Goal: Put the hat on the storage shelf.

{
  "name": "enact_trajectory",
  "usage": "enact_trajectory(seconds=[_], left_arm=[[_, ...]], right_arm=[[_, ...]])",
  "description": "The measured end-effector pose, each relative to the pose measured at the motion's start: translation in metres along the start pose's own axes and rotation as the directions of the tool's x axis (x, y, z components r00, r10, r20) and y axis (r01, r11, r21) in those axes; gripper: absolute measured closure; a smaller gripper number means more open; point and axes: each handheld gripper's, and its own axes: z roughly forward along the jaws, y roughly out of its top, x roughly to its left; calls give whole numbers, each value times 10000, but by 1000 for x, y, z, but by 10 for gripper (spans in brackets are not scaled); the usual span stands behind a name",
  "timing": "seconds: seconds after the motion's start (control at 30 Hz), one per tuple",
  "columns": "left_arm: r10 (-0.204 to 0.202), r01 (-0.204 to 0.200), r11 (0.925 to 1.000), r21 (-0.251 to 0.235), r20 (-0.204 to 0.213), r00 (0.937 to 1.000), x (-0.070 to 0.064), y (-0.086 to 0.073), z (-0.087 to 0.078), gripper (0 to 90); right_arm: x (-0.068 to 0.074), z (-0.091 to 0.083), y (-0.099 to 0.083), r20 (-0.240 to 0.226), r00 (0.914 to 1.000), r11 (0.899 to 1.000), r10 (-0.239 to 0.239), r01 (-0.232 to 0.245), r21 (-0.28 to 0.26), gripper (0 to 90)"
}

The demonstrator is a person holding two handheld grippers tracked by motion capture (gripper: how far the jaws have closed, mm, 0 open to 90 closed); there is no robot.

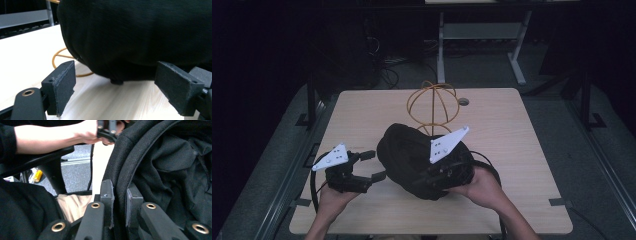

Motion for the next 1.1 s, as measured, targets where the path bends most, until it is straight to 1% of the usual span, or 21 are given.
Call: enact_trajectory(seconds=[0.07, 0.17, 0.2, 0.23, 0.27, 0.3, 0.33, 0.37, 0.43, 0.47, 0.5, 0.57, 0.6, 0.63, 0.67, 0.73, 0.8, 0.87, 1.0, 1.07, 1.1], left_arm=[[134, -133, 9999, 48, -26, 9999, 3, 4, 3, 166], [43, -43, 10000, 7, 127, 9999, 6, 8, 5, 181], [-26, 26, 10000, -7, 288, 9996, 8, 9, 5, 204], [-201, 204, 9998, -28, 628, 9978, 11, 9, 5, 230], [-339, 352, 9993, -115, 985, 9946, 14, 9, 5, 288], [-384, 414, 9988, -243, 1137, 9928, 15, 9, 6, 345], [-362, 409, 9987, -311, 1394, 9896, 18, 10, 6, 393], [-417, 493, 9979, -418, 1677, 9850, 19, 10, 7, 466], [-368, 479, 9975, -512, 1996, 9792, 18, 12, 10, 576], [-214, 331, 9980, -540, 2048, 9786, 18, 13, 12, 700], [-24, 135, 9984, -544, 1995, 9799, 17, 15, 13, 700], [135, -1, 9978, -669, 1997, 9798, 17, 18, 14, 800], [183, -57, 9978, -654, 1931, 9810, 17, 20, 14, 840], [170, -49, 9980, -637, 1910, 9814, 17, 22, 14, 857], [218, -112, 9983, -578, 1861, 9823, 17, 24, 14, 857], [387, -319, 9986, -424, 1710, 9845, 16, 28, 12, 862], [319, -264, 9990, -356, 1648, 9858, 15, 32, 8, 865], [391, -355, 9990, -267, 1493, 9880, 14, 37, 5, 866], [608, -608, 9981, -38, 1298, 9897, 13, 47, -3, 866], [679, -687, 9976, 24, 1248, 9899, 12, 52, -7, 867], [744, -761, 9971, 90, 1208, 9899, 11, 55, -9, 867]], right_arm=[[1, -1, 1, -80, 9999, 9999, -98, 98, -44, 794], [5, -4, 4, -304, 9990, 9994, -318, 314, -124, 794], [6, -5, 6, -388, 9984, 9990, -412, 405, -170, 794], [7, -6, 7, -475, 9979, 9989, -445, 439, -136, 794], [8, -7, 8, -548, 9972, 9986, -511, 503, -154, 794], [8, -7, 9, -641, 9962, 9982, -585, 575, -174, 794], [8, -8, 10, -721, 9954, 9978, -636, 622, -215, 794], [8, -8, 10, -774, 9950, 9978, -631, 613, -256, 794], [7, -9, 11, -841, 9945, 9977, -621, 596, -315, 795], [6, -10, 12, -966, 9929, 9971, -699, 666, -374, 795], [6, -10, 12, -966, 9929, 9971, -699, 666, -374, 795], [5, -11, 11, -1045, 9924, 9971, -653, 609, -448, 795], [4, -12, 11, -1002, 9928, 9969, -660, 613, -497, 794], [1, -14, 8, -965, 9939, 9968, -530, 468, -654, 794], [1, -14, 8, -965, 9939, 9968, -530, 468, -654, 794], [-2, -16, 3, -979, 9947, 9964, -328, 249, -806, 791], [-5, -18, -4, -948, 9954, 9950, -147, 52, -995, 783], [-8, -20, -10, -966, 9953, 9928, 38, -153, -1192, 770], [-16, -21, -19, -1027, 9943, 9861, 276, -440, -1604, 742], [-21, -21, -25, -1063, 9935, 9807, 404, -598, -1864, 723], [-21, -21, -25, -1063, 9935, 9807, 404, -598, -1864, 723]])
